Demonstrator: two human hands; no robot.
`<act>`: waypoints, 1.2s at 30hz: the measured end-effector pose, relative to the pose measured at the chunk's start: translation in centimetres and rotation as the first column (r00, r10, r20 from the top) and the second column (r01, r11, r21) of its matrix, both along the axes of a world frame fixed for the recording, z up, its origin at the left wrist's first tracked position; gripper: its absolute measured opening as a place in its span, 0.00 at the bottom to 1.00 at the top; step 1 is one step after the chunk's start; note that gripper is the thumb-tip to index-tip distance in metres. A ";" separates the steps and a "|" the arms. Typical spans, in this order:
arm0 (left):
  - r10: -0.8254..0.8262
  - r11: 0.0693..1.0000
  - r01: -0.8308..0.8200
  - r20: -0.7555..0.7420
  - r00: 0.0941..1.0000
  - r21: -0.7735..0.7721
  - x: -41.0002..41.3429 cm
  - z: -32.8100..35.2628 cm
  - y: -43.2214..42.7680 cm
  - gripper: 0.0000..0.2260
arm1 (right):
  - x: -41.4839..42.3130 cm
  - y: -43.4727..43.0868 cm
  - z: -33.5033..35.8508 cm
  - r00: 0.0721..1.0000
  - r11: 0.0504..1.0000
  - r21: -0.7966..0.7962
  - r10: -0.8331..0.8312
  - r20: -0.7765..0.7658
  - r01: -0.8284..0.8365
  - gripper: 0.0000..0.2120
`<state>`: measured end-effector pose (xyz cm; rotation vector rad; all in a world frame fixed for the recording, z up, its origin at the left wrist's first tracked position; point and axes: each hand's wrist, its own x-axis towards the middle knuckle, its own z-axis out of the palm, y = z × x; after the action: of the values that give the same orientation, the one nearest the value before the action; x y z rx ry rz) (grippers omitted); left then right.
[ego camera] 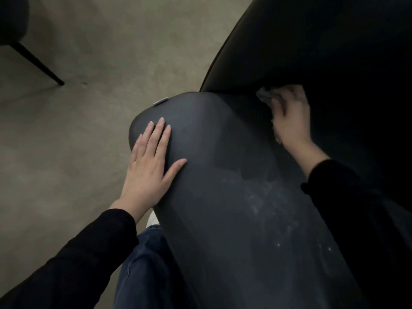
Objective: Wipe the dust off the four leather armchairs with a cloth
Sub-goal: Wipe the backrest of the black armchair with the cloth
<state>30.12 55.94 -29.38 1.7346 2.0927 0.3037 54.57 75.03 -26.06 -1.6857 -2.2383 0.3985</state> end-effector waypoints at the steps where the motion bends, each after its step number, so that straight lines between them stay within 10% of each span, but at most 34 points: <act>1: 0.002 1.000 -0.002 0.002 1.000 0.002 -0.1 -0.2 -0.1 0.34 | -0.9 0.4 -0.6 1.000 1.000 -0.002 -0.013 0.021 0.013 0.12; 15: -0.036 0.999 0.036 -0.001 0.999 0.025 -0.8 -0.6 -0.3 0.31 | -1.5 -16.9 -0.1 0.669 0.662 -0.131 0.743 -0.016 -0.738 0.11; 25: -0.028 0.999 0.029 -0.035 0.999 0.024 -0.6 -0.4 -0.3 0.31 | 1.0 -3.2 -0.3 0.996 0.999 0.024 0.042 0.076 -0.044 0.11; 36: -0.042 0.999 0.043 -0.046 0.998 0.022 -0.5 -0.4 -0.4 0.31 | 0.9 -16.5 0.8 0.739 0.738 -0.083 0.673 0.030 -0.669 0.12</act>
<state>29.57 55.58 -29.78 1.8127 2.0891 0.2797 55.43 58.51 -25.26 -0.8394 -2.8582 0.5921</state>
